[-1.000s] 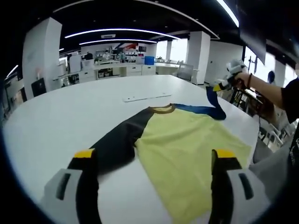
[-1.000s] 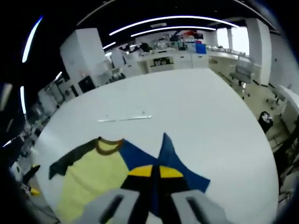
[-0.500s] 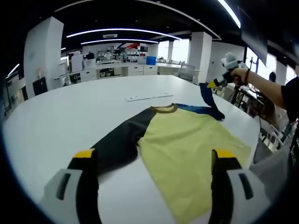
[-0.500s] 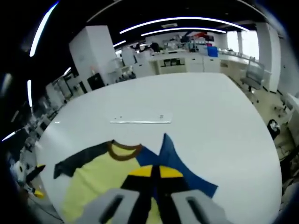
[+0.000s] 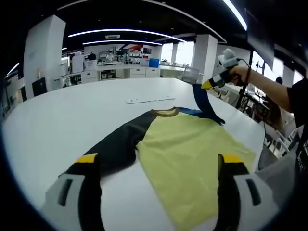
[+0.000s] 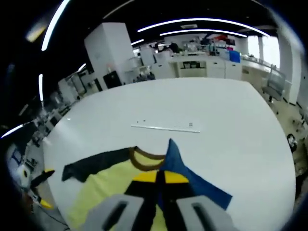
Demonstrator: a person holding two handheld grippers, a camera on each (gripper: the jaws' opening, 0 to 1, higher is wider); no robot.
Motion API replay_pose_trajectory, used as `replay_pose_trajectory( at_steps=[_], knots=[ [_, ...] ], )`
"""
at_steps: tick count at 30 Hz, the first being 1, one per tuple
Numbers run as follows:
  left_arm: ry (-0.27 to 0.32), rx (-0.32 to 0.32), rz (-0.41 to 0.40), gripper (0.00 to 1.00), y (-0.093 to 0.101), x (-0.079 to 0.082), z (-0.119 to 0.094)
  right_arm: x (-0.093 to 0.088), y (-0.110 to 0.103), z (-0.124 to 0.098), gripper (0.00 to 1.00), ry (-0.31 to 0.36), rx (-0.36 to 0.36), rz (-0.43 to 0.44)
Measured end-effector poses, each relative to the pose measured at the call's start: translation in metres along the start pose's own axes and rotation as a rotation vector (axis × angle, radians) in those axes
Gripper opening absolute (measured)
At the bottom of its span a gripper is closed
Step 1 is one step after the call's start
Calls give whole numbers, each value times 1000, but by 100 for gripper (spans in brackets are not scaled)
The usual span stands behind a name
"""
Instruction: Fold the garment on the visible template until the final outline fits inside the template.
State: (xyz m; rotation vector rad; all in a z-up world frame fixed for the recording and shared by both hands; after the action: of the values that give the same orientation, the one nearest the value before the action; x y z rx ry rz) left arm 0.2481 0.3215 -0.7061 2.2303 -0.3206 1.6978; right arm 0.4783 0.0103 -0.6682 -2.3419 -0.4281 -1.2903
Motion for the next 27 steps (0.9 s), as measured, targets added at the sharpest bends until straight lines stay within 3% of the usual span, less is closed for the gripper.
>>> replay_pose_trajectory(
  at_steps=[9,16,27],
  knots=[
    [-8,-8,-14,99,3,-6,1,-1,-21,13,0,-18,32,-50],
    [-11,2,-7,99,2,-8,-1,-1,-52,23,0,15,127,-37],
    [-16,20,-9,99,4,-10,-7,-12,-81,33,0,5,204,-69]
  ],
)
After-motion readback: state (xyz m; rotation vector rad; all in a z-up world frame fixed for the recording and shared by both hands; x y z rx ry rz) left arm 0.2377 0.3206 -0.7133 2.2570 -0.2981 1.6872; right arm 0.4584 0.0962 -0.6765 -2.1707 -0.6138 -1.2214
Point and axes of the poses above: the point that each gripper's makers call its tool centre point, and the gripper's own axes: z roughly forward along the fingers, y roughly to its right, x roughly out of its top, the point moved 6 cm from there along -z, roughly backward along the fingers, and after that the axes turned 13 degrees about y, right-handed, at the moved point
